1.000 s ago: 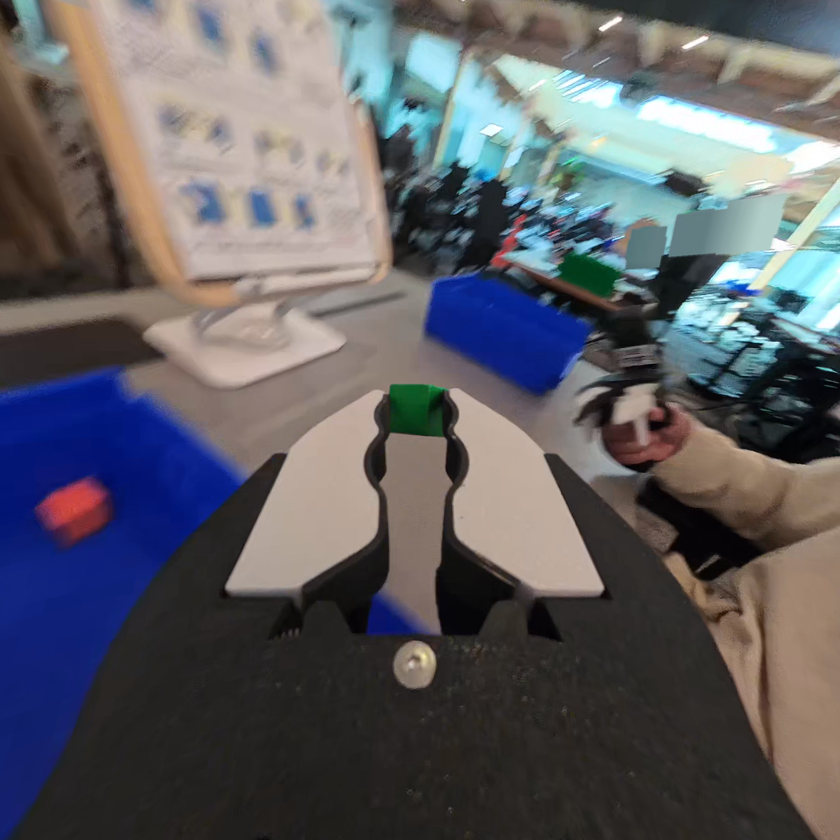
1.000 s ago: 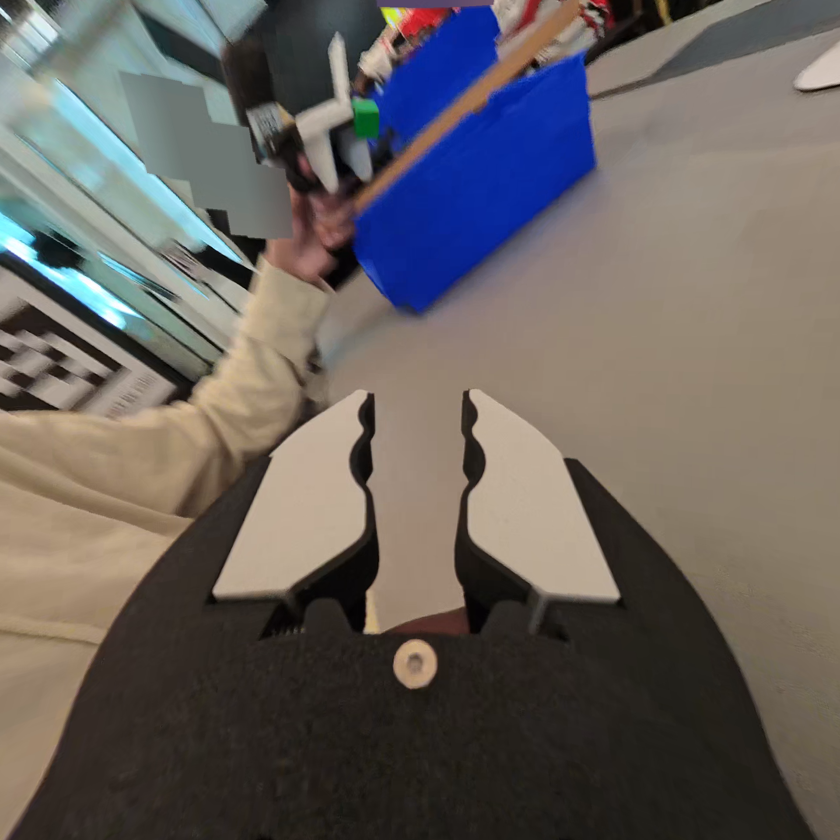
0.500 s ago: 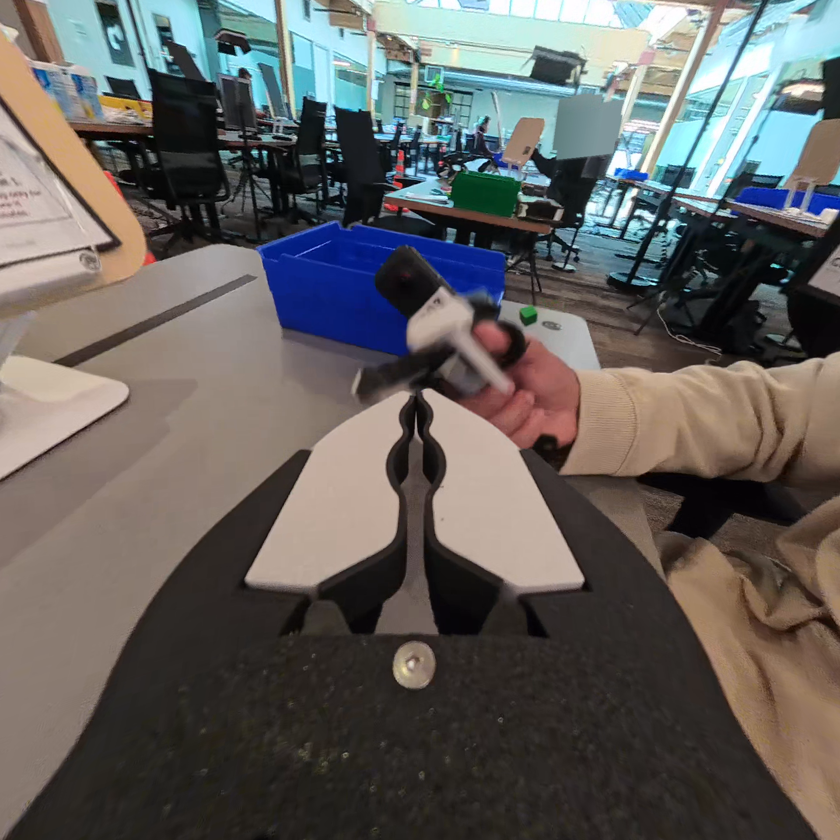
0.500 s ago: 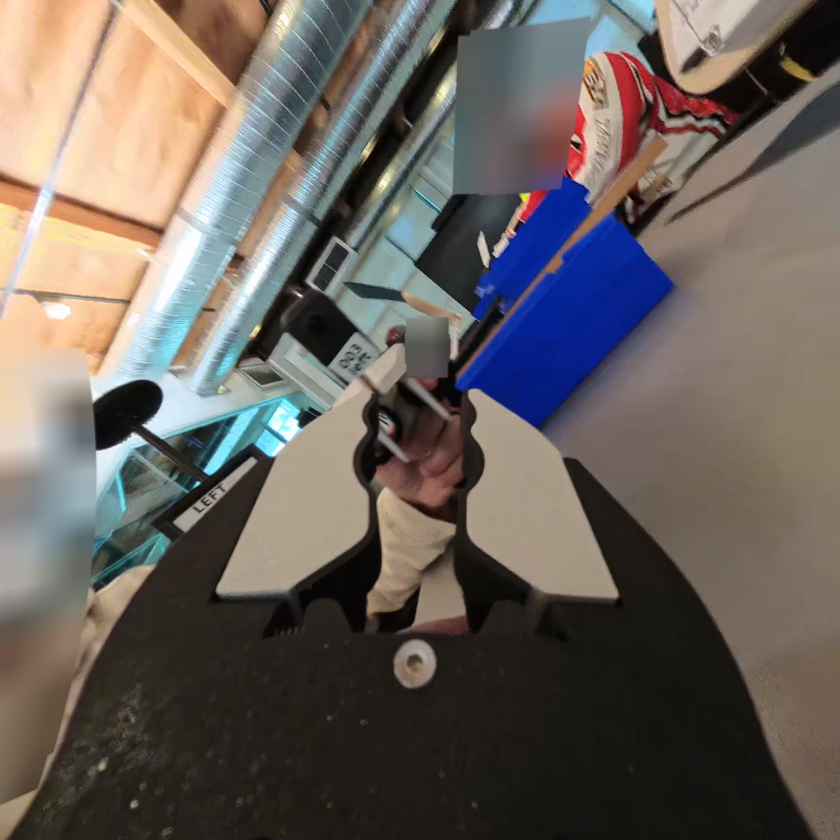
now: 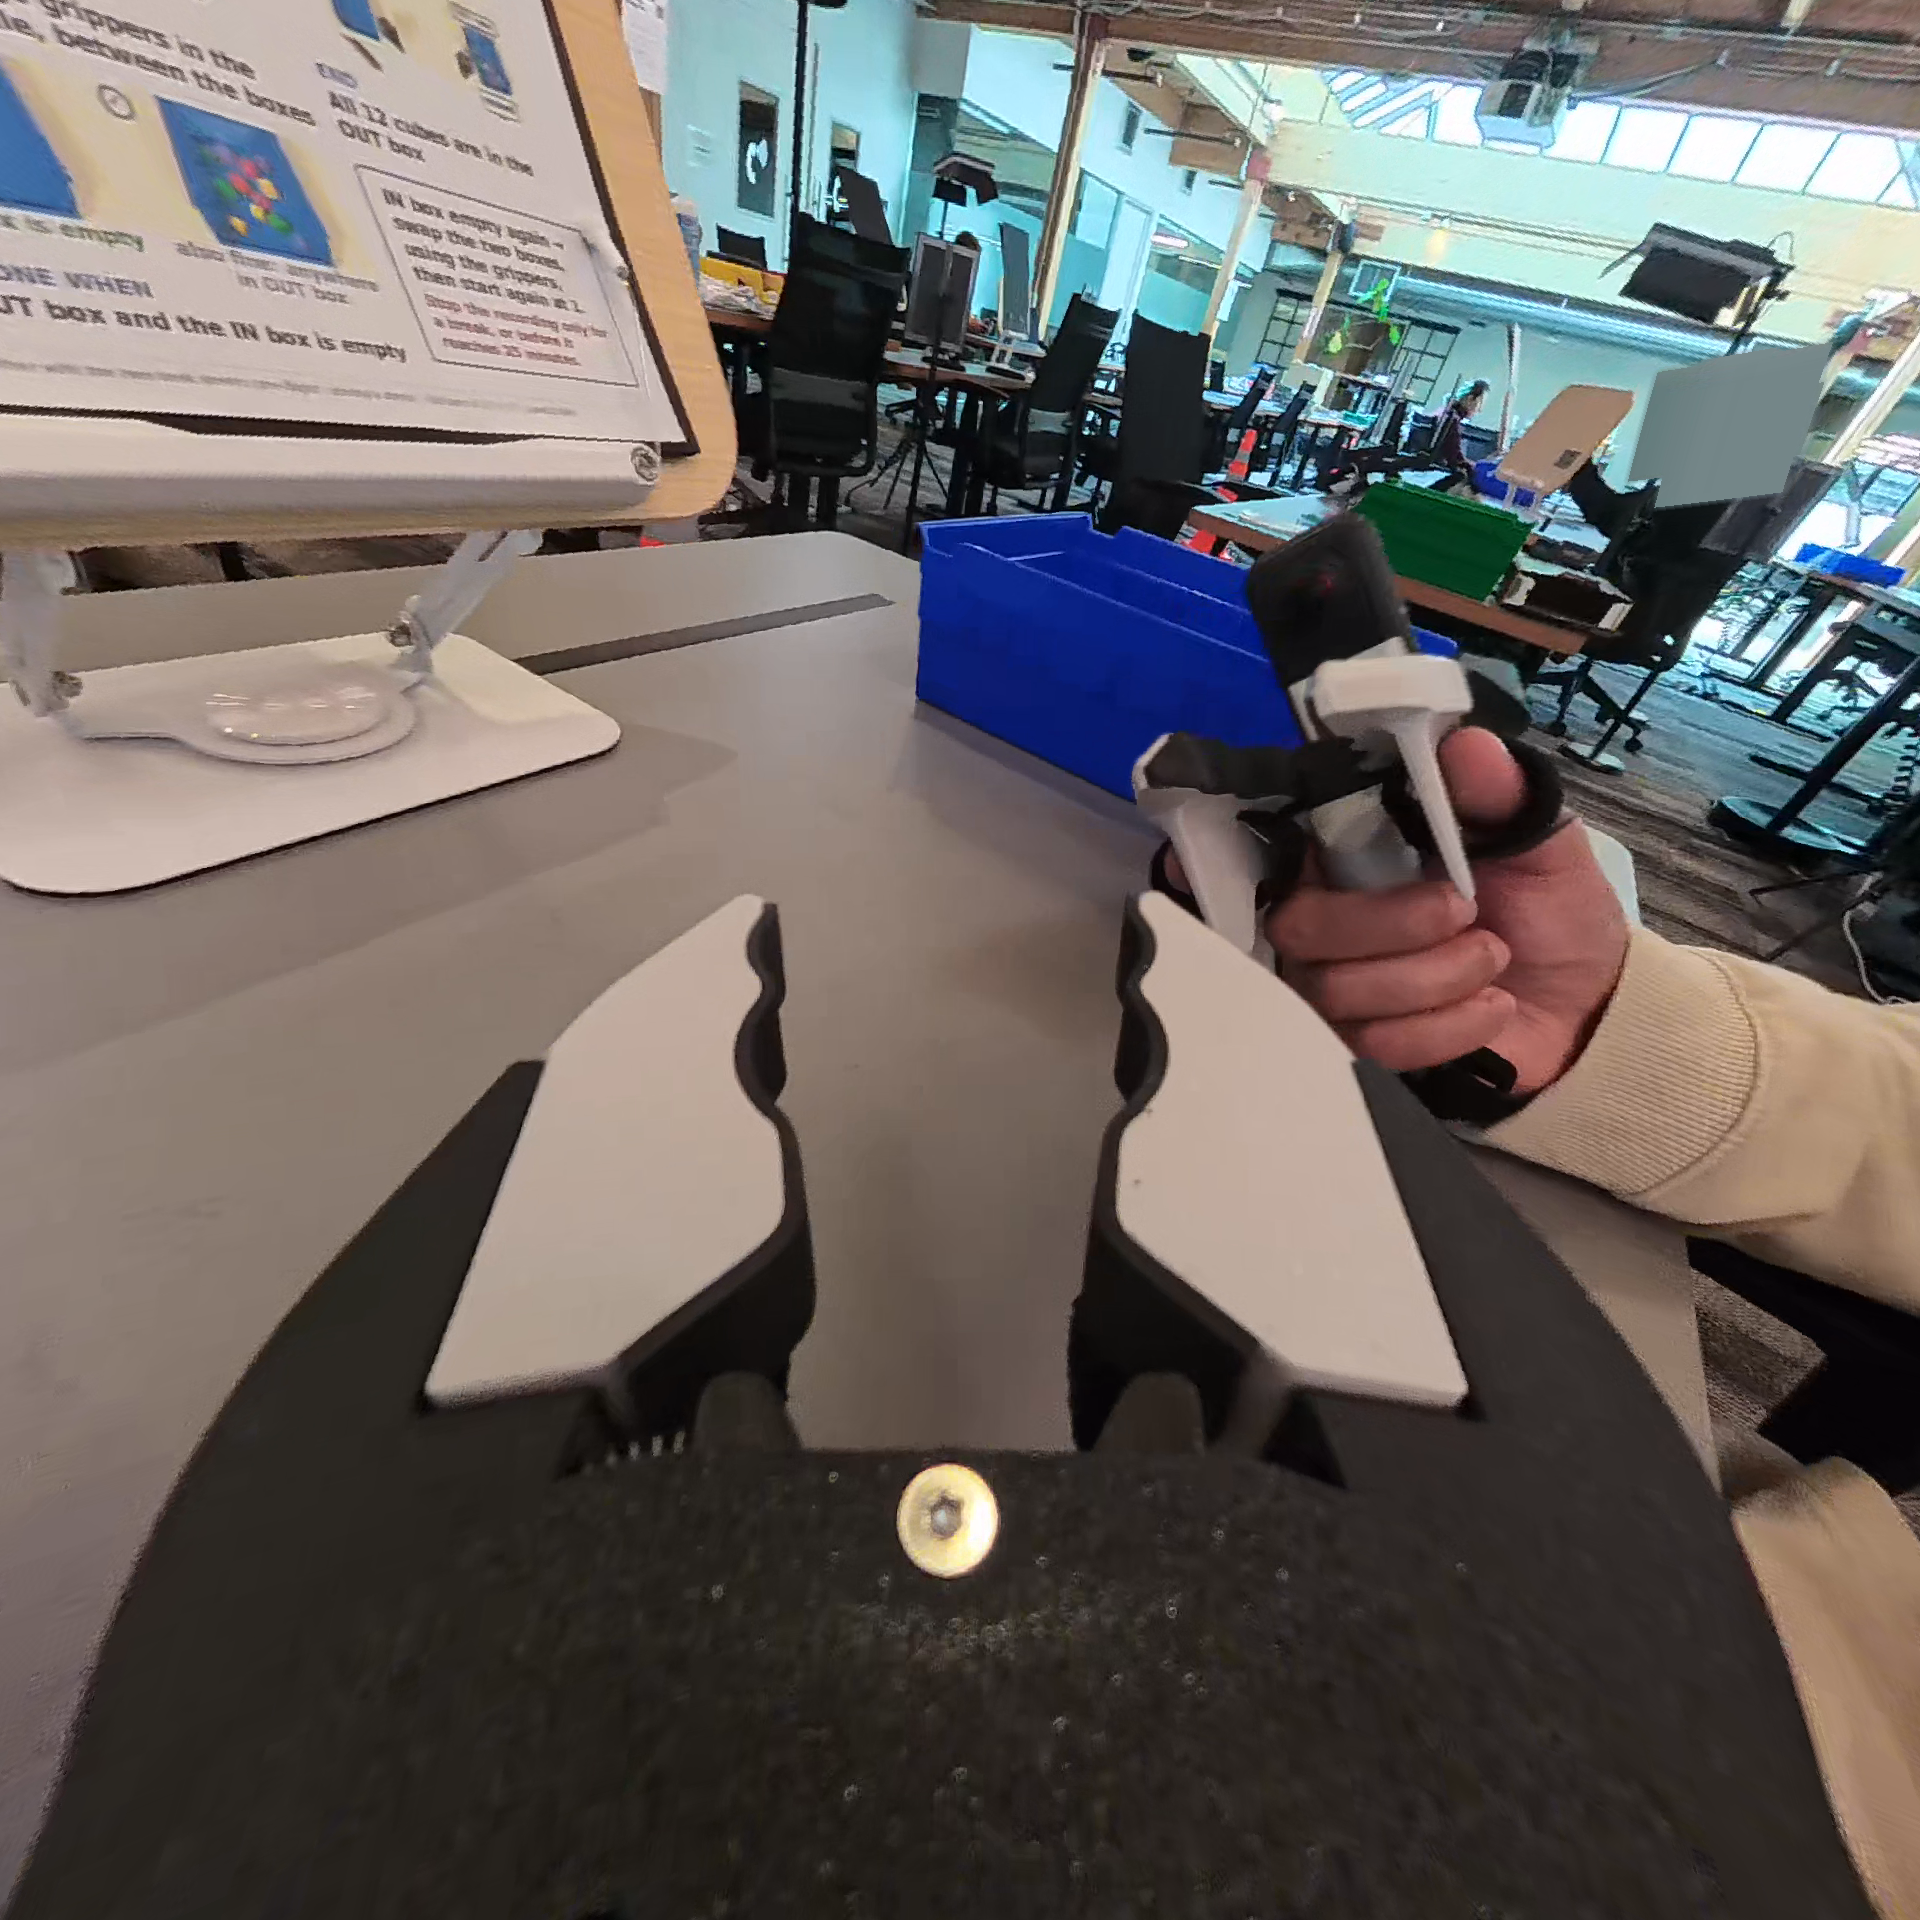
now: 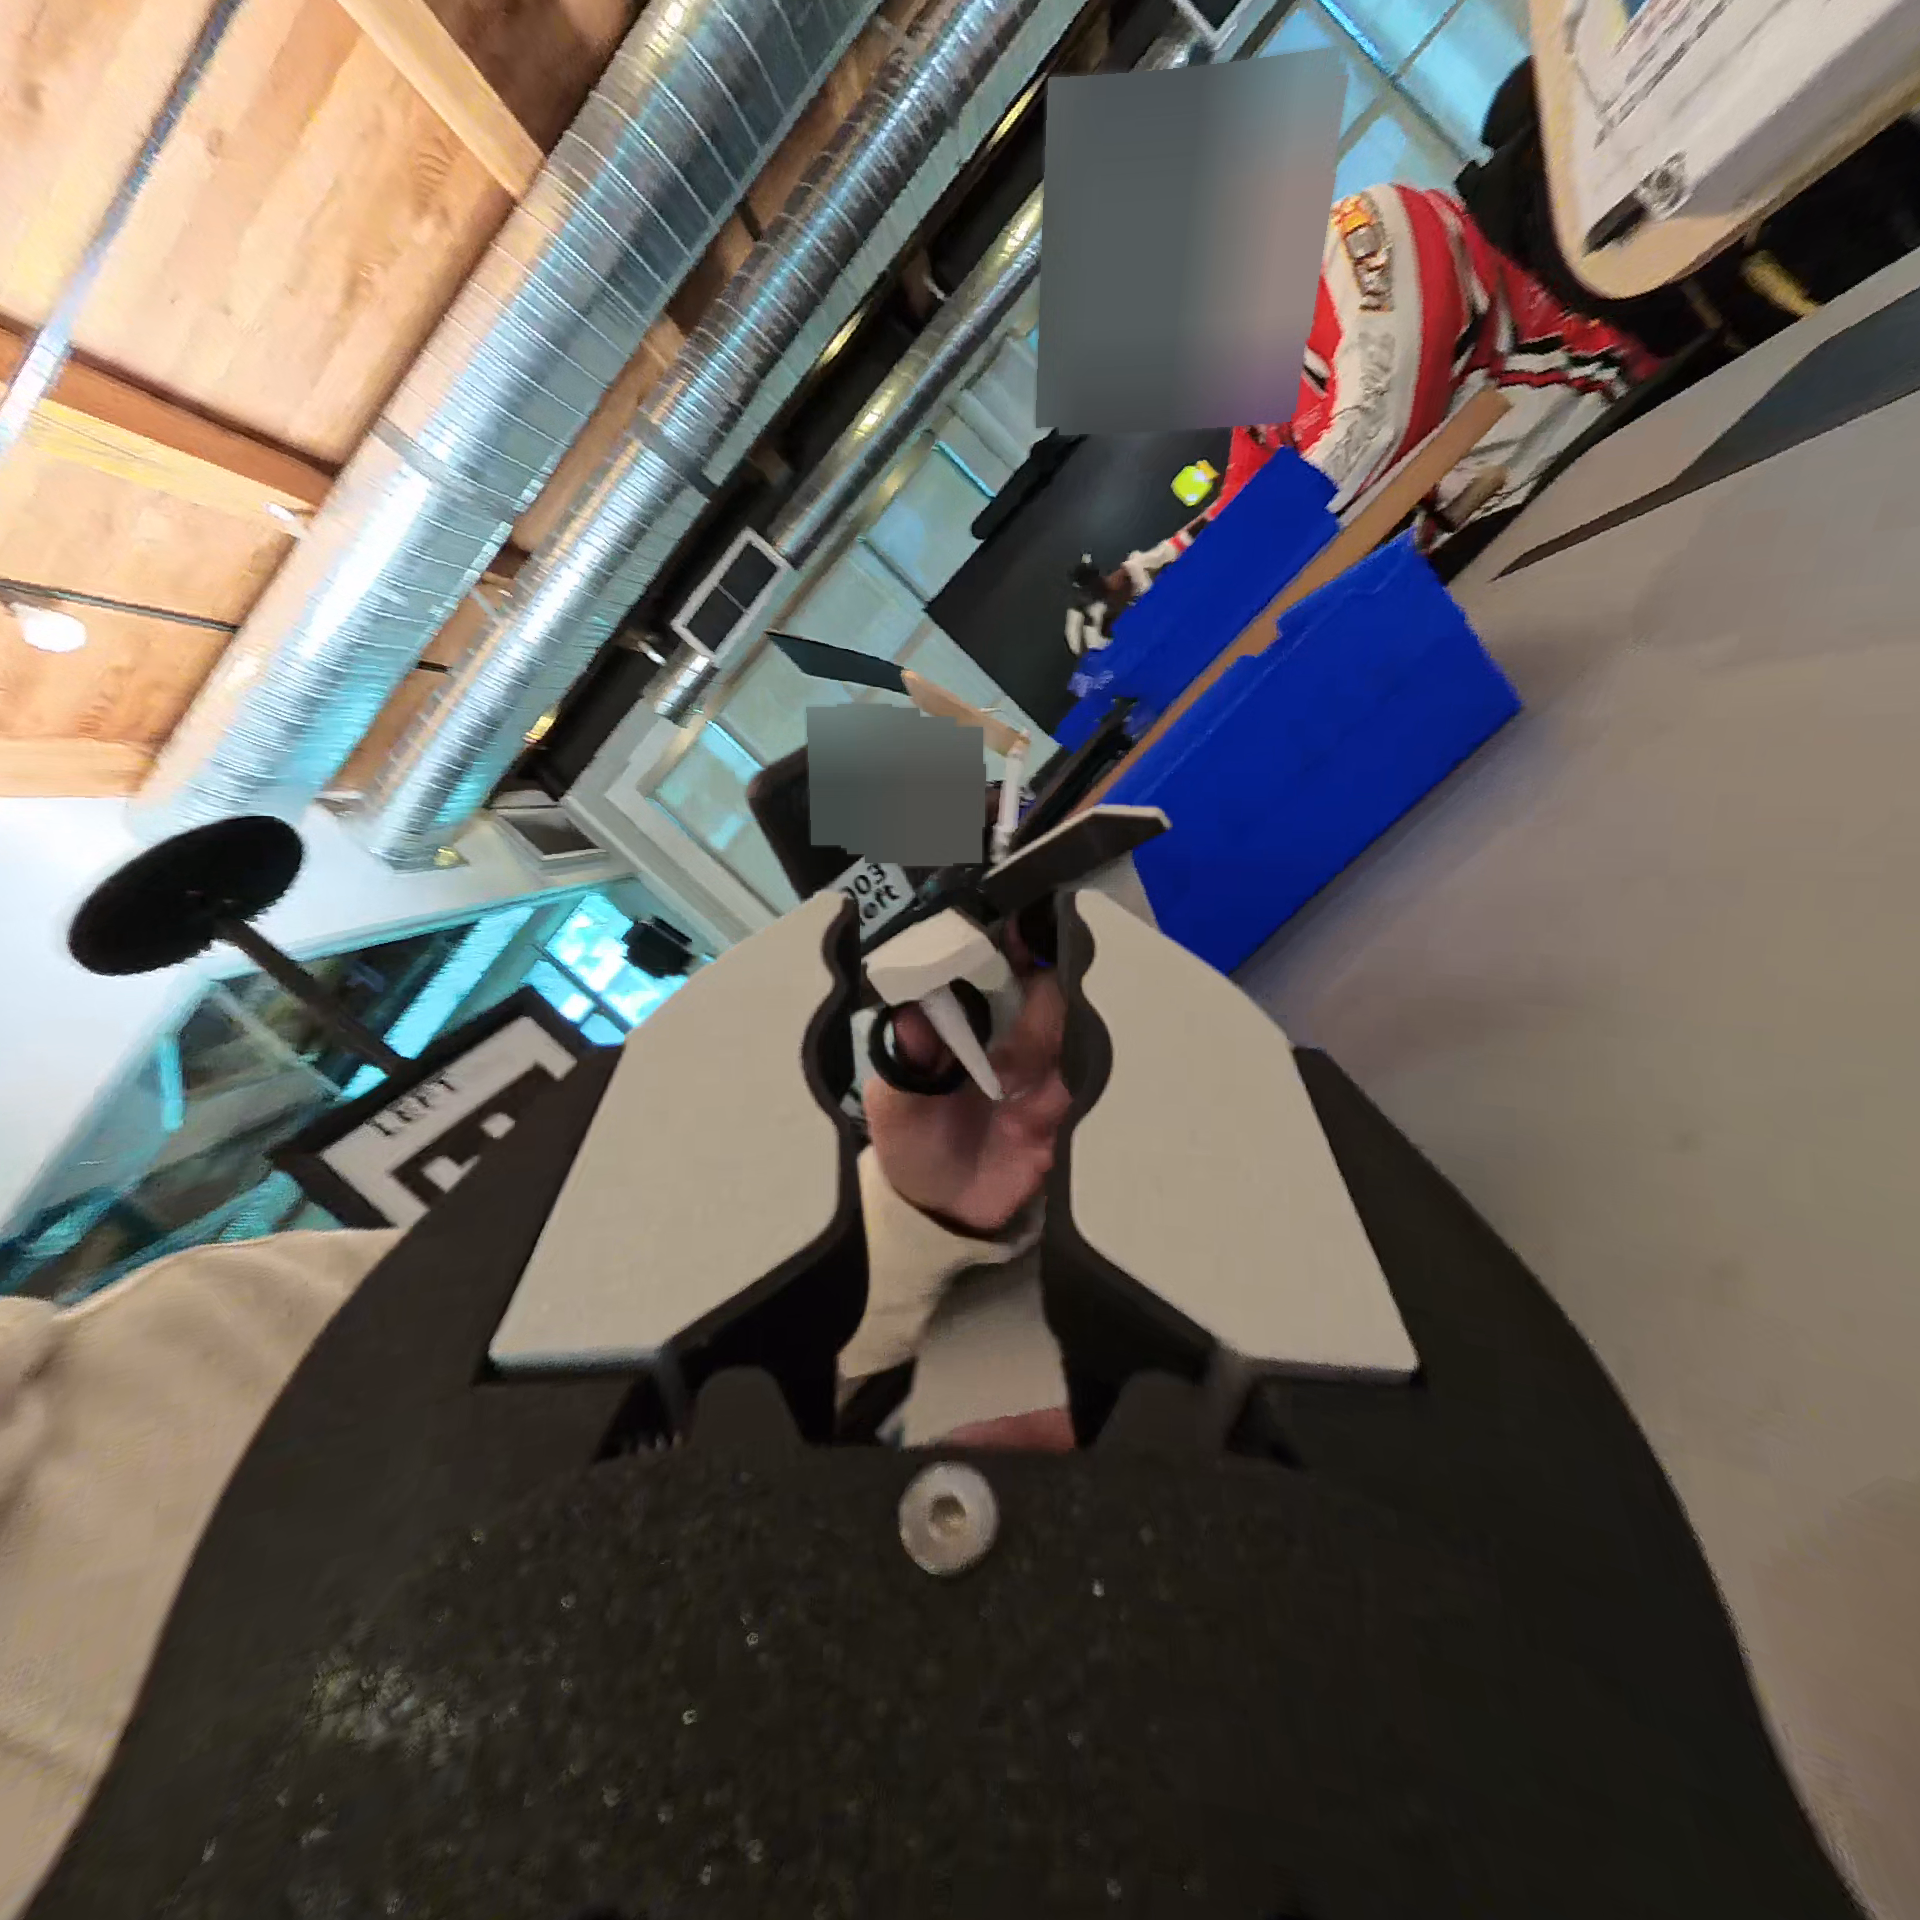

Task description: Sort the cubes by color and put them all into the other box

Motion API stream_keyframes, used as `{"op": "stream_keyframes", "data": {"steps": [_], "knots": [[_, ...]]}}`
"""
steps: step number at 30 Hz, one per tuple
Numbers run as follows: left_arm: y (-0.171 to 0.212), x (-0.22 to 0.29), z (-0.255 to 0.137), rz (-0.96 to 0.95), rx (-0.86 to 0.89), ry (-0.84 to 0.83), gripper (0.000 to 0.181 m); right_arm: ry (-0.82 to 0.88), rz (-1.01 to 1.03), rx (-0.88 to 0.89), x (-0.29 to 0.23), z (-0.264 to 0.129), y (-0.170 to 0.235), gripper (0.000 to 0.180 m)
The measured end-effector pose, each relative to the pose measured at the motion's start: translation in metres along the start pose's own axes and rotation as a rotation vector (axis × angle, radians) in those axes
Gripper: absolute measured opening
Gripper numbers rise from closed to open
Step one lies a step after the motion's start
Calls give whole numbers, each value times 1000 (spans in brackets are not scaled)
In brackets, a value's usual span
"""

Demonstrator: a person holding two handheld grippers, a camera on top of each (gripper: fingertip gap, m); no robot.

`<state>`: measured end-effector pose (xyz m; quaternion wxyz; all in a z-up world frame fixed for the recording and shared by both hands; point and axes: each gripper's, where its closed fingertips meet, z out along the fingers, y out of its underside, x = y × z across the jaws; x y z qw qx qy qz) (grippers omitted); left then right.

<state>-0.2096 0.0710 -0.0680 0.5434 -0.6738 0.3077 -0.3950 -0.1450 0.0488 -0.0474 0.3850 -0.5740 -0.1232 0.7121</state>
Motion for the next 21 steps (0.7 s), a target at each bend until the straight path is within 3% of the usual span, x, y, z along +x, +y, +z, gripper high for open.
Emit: {"op": "stream_keyframes", "data": {"steps": [10, 17, 21], "knots": [[9, -4, 2, 111, -34, -91, 59, 210, -418, -139, -2, 5, 32, 34], [11, -4, 1, 78, -27, -98, 59, 248, -674, -190, -36, -1, 63, 34], [12, -5, 2, 74, -31, -113, 59, 329, -793, -188, -81, -15, 66, 35]]}}
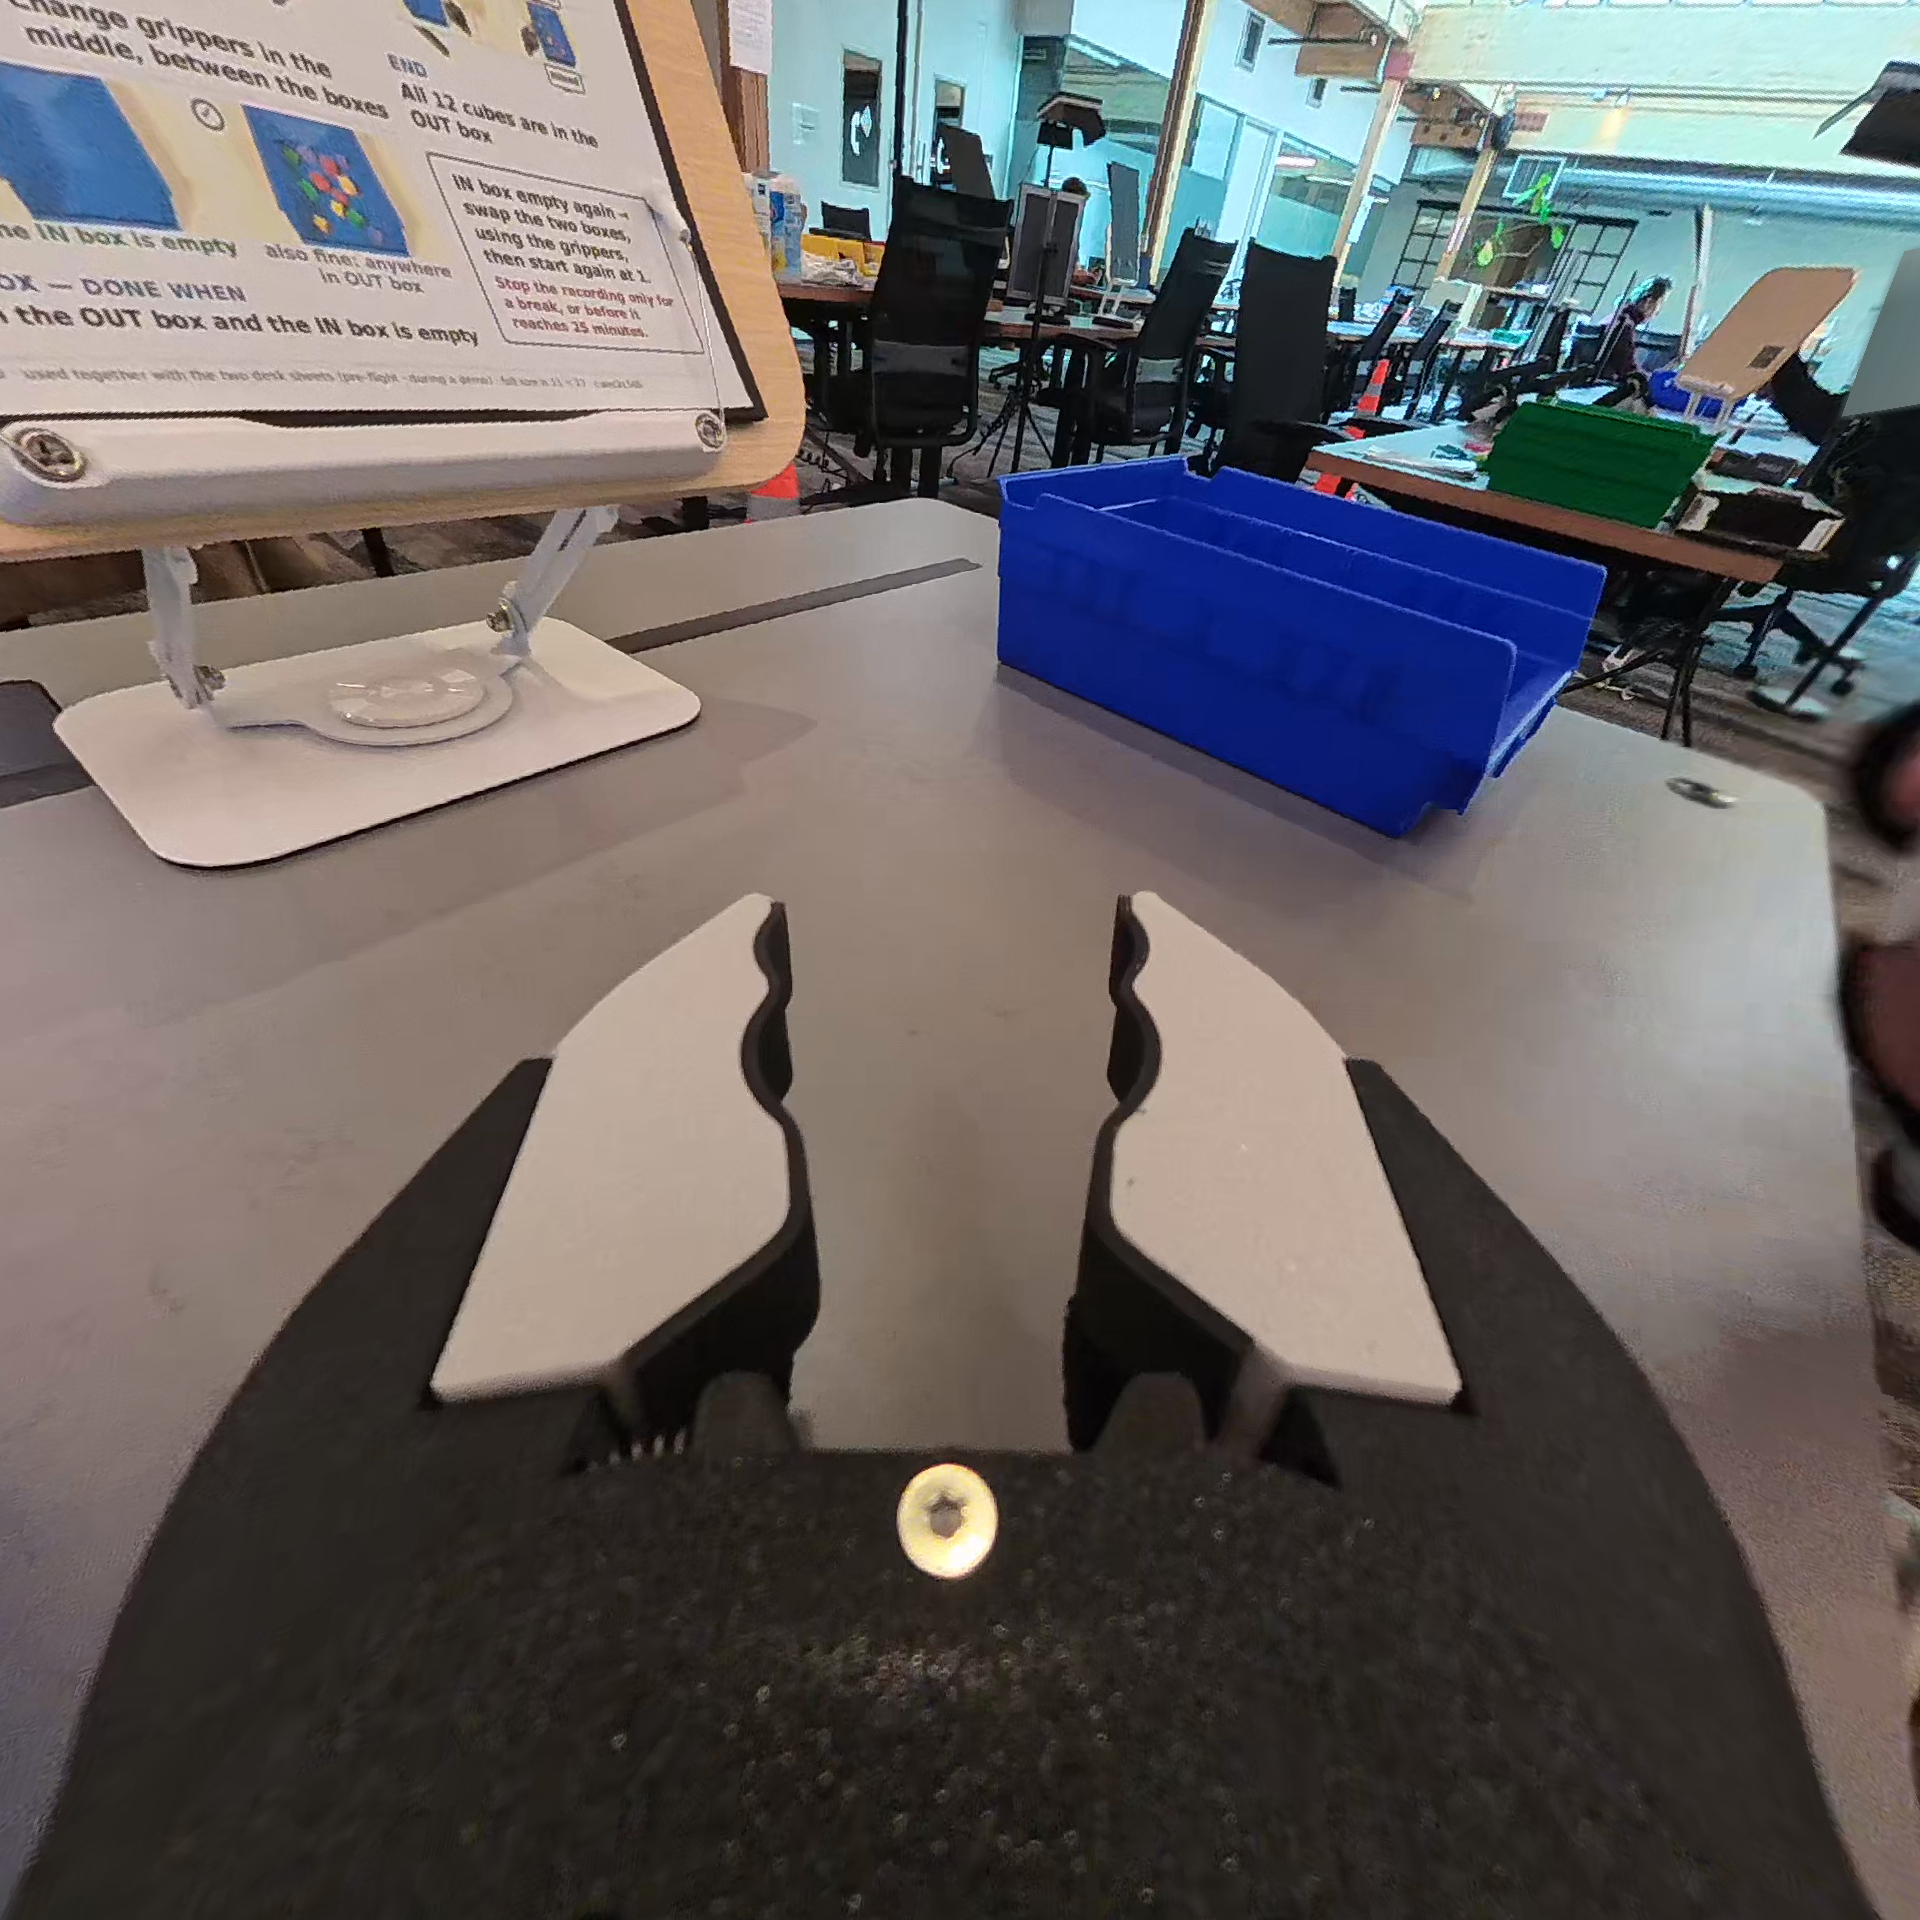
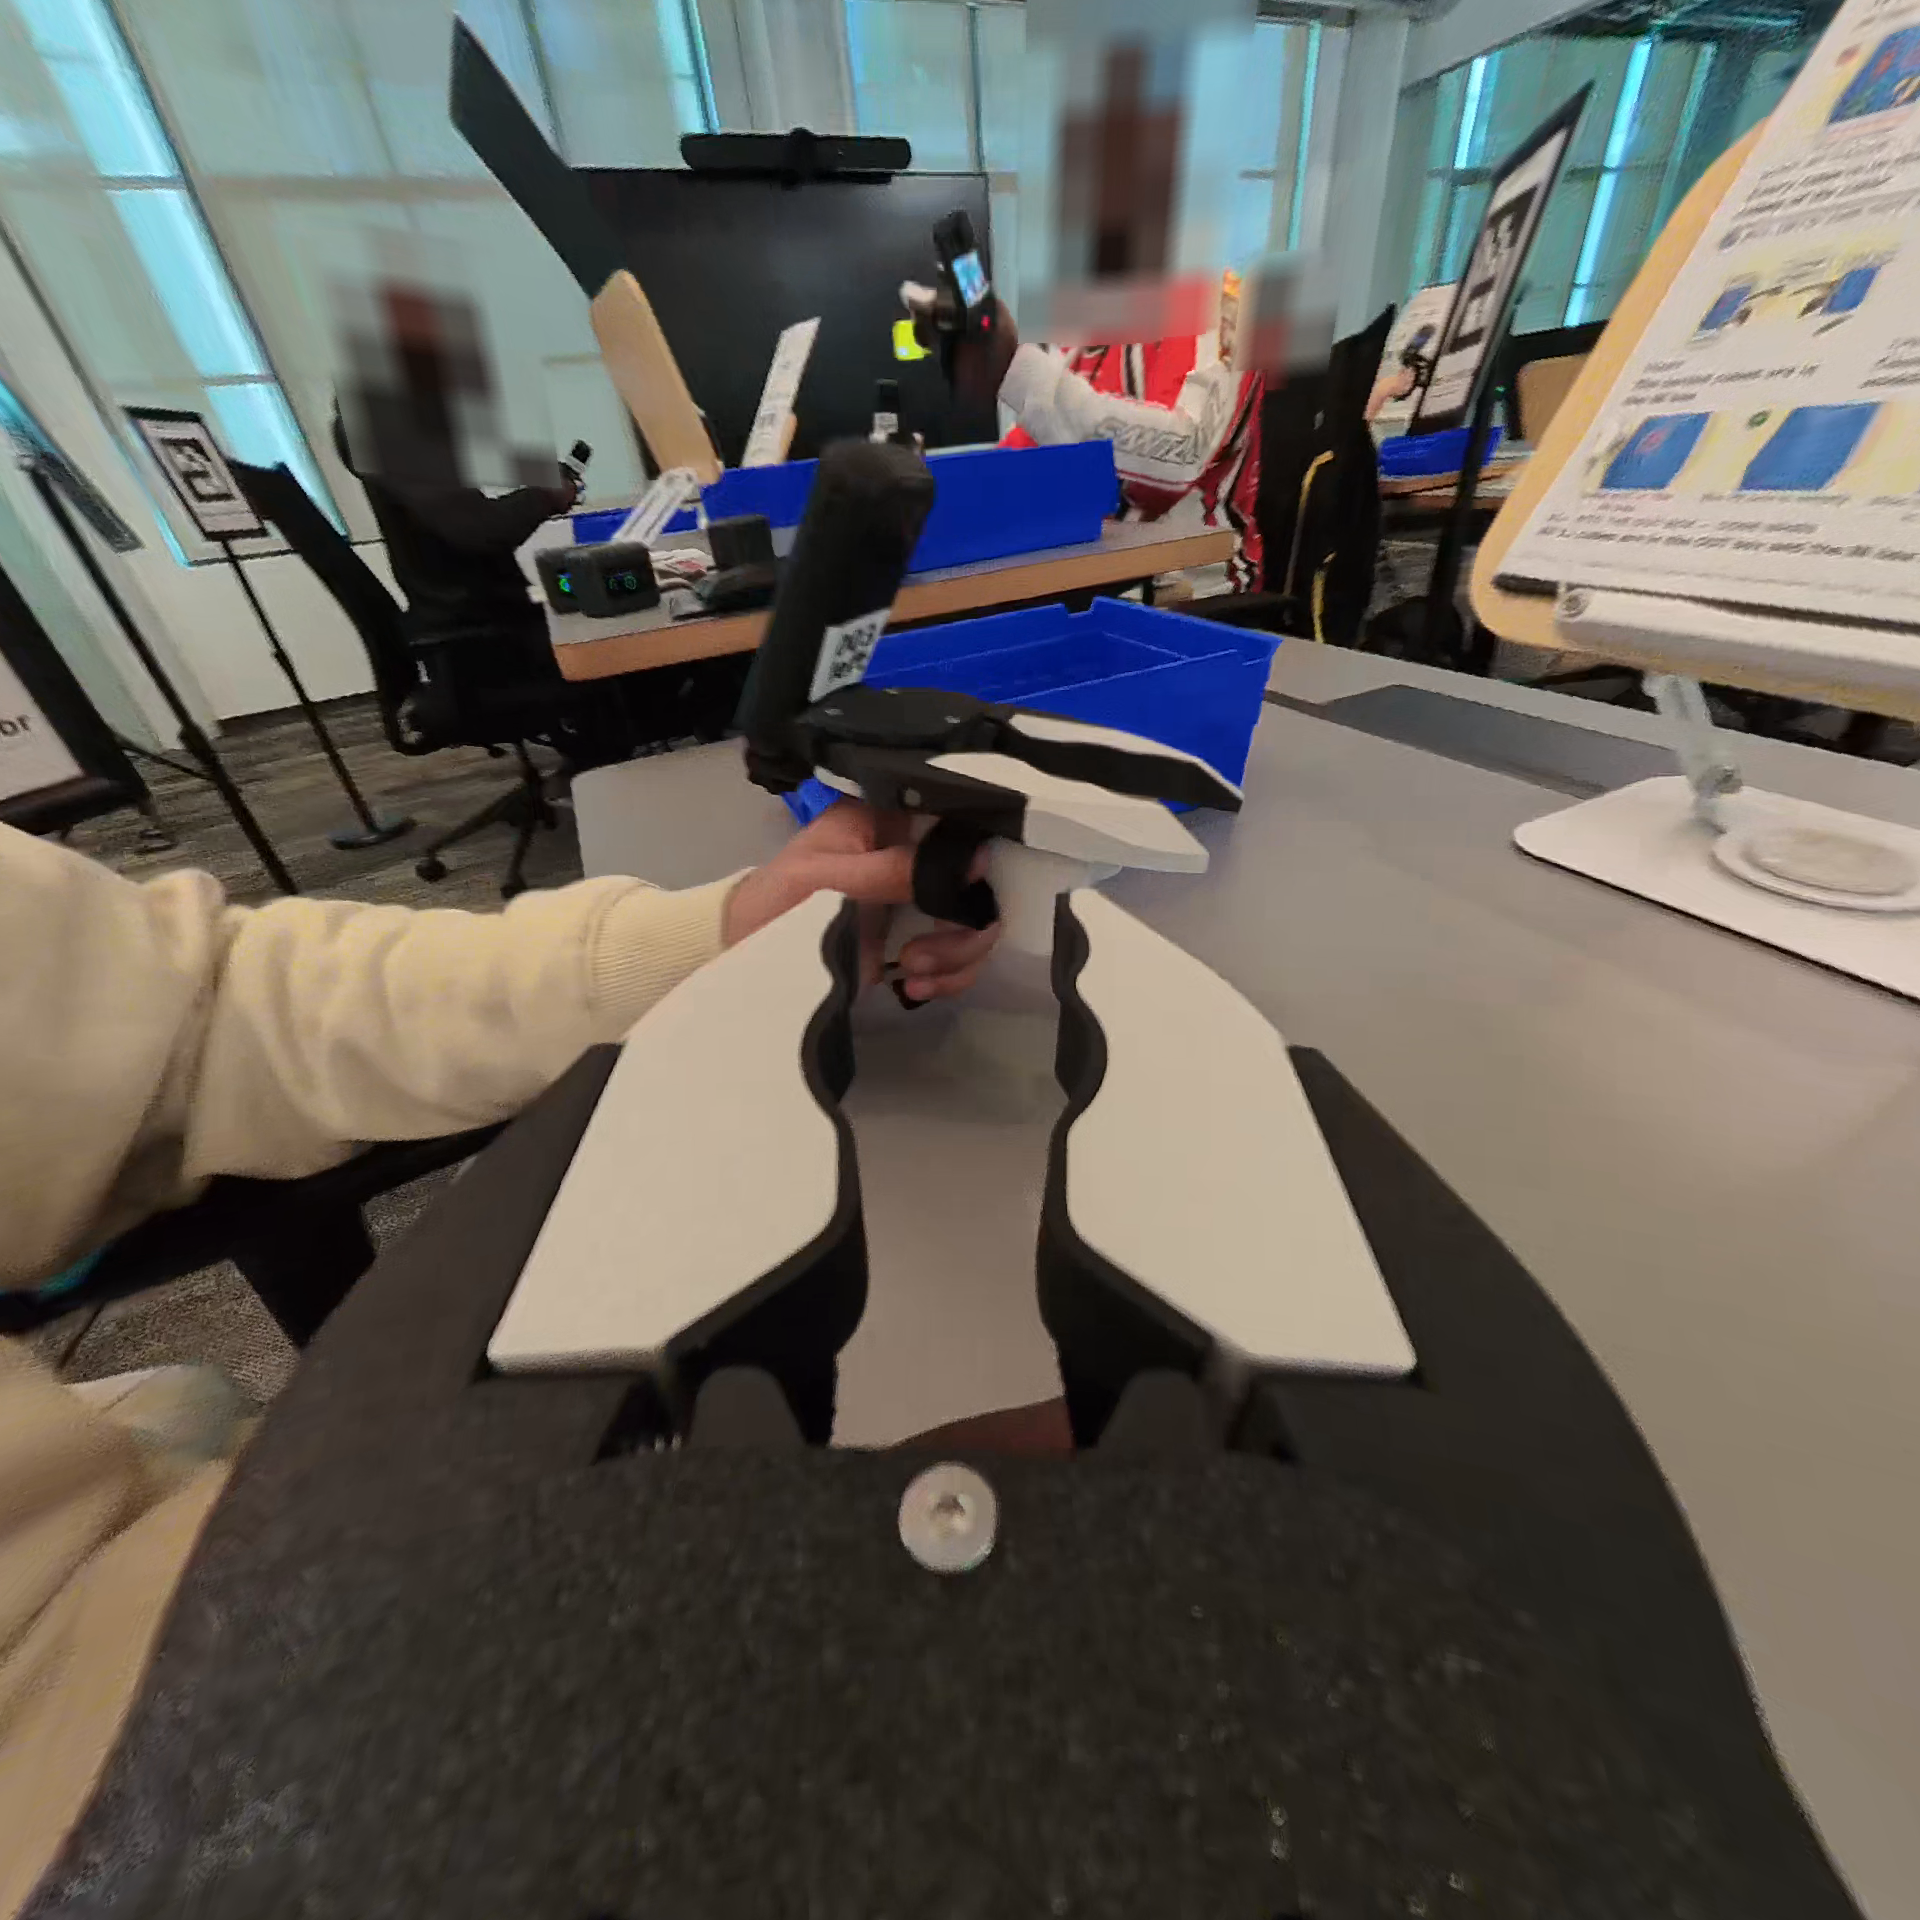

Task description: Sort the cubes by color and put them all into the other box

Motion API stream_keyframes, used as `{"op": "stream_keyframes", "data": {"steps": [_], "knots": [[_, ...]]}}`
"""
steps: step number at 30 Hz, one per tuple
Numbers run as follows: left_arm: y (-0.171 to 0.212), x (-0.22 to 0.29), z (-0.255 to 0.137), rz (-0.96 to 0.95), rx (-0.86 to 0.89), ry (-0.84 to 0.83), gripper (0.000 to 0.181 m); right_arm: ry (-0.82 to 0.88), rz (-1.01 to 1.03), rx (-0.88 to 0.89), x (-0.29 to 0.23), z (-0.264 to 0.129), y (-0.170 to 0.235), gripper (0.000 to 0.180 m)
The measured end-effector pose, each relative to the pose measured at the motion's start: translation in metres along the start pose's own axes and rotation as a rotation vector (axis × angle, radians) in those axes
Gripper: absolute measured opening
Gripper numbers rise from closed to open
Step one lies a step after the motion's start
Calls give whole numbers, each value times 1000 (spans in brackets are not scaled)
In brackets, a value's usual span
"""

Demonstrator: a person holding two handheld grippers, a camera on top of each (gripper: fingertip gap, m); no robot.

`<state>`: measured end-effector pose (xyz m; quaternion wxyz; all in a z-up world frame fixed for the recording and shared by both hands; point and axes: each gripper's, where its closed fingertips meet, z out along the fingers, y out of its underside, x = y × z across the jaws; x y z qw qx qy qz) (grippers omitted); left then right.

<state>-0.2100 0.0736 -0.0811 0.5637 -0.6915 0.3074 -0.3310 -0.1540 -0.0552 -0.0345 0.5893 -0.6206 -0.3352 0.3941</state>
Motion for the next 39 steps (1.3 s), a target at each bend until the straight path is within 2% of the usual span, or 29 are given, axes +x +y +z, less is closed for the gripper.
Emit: {"op": "stream_keyframes", "data": {"steps": [4, 6, 8, 11, 15, 20, 22, 24, 26, 30, 35, 39], "knots": [[-9, 27, 6, -10, 6, 60, 59, 77, 85, 62, -73, -68, -24, 35], [-17, 50, 17, 21, 10, 104, 59, 162, 34, -1, -104, -99, -23, 35], [-27, 79, 27, 30, 16, 185, 59, 273, -27, -17, -117, -131, -28, 35], [-33, 127, 40, 19, 20, 325, 59, 508, -67, 18, -103, -190, -30, 35], [-14, 189, 49, 67, -21, 496, 59, 768, -57, -14, -96, -264, 23, 36], [8, 251, 49, 122, -61, 648, 58, 1109, -164, -33, -161, -350, 89, 35], [15, 268, 50, 111, -74, 685, 58, 1305, -97, -33, -187, -398, 127, 32], [23, 281, 53, 99, -98, 710, 58, 1491, 90, 49, -210, -452, 177, 31], [28, 289, 60, 107, -115, 696, 58, 1700, 286, 56, -226, -514, 250, 32], [31, 298, 76, 93, -148, 654, 58, 2053, 513, -57, -252, -643, 405, 34], [29, 294, 88, 59, -194, 533, 56, 2227, 799, -82, -238, -771, 576, 38], [37, 276, 83, 165, -267, 363, 52, 2290, 1031, 10, -209, -834, 676, 40]]}}
